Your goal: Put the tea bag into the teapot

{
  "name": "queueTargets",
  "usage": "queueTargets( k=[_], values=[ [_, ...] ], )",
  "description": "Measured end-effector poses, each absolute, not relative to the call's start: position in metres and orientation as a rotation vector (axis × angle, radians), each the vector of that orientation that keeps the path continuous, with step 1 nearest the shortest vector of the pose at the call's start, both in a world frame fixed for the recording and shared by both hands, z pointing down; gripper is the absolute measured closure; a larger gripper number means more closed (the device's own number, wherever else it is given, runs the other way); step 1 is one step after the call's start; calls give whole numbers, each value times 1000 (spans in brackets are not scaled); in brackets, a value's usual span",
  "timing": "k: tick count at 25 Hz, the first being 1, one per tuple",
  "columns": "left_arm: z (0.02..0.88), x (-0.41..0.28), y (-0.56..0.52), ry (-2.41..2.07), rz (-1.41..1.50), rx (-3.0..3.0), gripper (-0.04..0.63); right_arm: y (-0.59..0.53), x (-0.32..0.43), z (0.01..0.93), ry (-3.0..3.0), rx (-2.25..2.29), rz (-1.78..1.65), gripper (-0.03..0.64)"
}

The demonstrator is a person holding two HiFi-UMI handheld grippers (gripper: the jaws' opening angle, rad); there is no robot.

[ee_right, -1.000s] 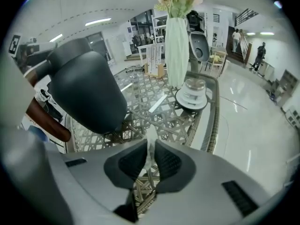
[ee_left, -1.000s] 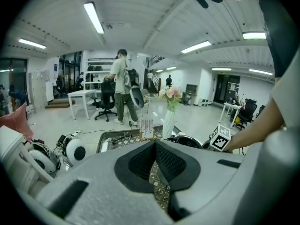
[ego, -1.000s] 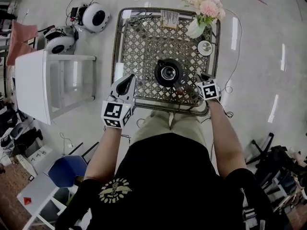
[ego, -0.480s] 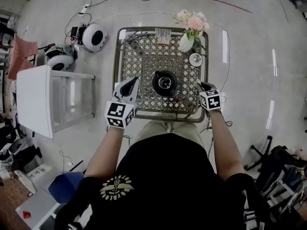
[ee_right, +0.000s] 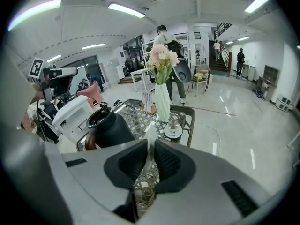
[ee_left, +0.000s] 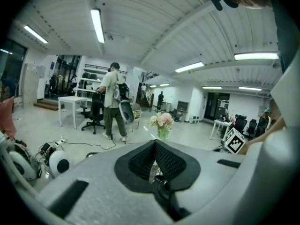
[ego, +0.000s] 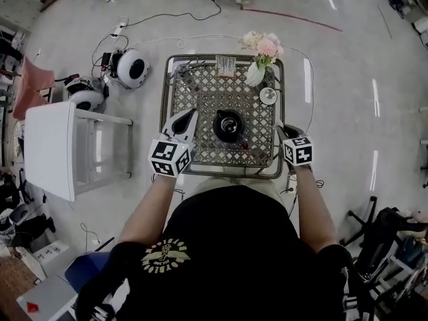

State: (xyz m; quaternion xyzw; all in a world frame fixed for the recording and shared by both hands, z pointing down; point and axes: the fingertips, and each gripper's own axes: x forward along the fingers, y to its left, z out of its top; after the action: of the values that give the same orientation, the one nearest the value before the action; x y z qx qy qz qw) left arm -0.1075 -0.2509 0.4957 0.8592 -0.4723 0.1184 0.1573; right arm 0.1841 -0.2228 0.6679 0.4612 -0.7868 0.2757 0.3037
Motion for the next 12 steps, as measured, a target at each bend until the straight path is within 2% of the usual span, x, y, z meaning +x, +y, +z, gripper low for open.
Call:
queueTargets(
  k=[12],
  values=[
    [497,-111,-253,-1398,454,2449,598,-230,173,574,-2285,1288,548,571]
  ],
)
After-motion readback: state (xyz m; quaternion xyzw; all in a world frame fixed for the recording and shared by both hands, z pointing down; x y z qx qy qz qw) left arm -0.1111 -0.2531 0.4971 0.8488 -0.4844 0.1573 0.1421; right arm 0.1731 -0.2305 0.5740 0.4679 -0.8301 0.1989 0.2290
